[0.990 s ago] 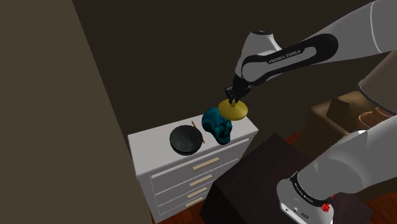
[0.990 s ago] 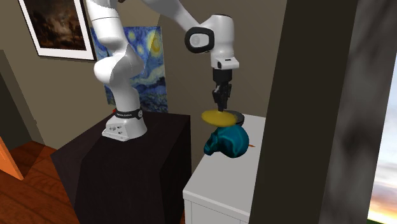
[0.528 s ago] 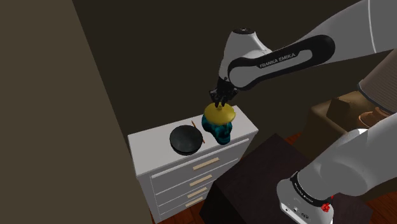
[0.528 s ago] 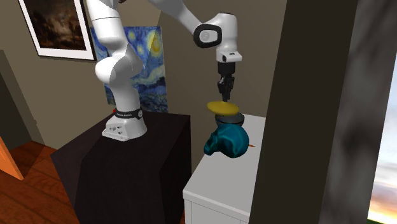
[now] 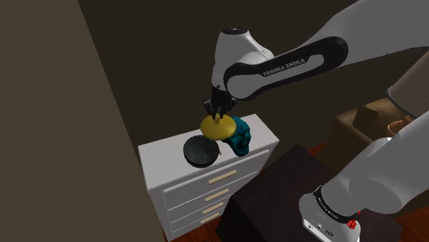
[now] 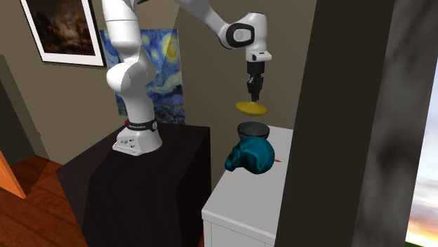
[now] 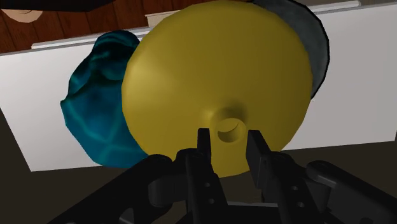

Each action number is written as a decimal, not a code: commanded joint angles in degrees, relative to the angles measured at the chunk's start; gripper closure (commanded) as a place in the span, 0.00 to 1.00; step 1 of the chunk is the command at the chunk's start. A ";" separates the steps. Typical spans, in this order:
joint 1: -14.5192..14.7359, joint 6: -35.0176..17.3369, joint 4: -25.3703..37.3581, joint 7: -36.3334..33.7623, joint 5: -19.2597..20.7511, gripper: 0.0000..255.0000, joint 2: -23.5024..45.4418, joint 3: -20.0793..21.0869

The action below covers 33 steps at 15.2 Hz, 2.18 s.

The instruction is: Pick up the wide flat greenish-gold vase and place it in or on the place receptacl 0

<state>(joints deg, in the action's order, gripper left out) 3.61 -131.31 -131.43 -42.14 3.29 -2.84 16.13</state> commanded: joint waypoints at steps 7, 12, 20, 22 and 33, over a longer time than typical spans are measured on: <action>3.12 0.74 6.57 -8.19 2.97 1.00 6.64 3.15; 3.25 -2.83 5.14 -9.33 4.39 1.00 8.99 2.97; 3.64 -8.38 3.53 -11.54 7.22 1.00 13.30 2.34; 3.80 -9.72 3.26 -12.17 8.02 1.00 14.48 2.10; 4.21 -12.36 2.88 -13.49 9.75 1.00 16.95 1.46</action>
<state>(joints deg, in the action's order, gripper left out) 7.82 -143.67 -128.55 -55.63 13.03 14.11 17.59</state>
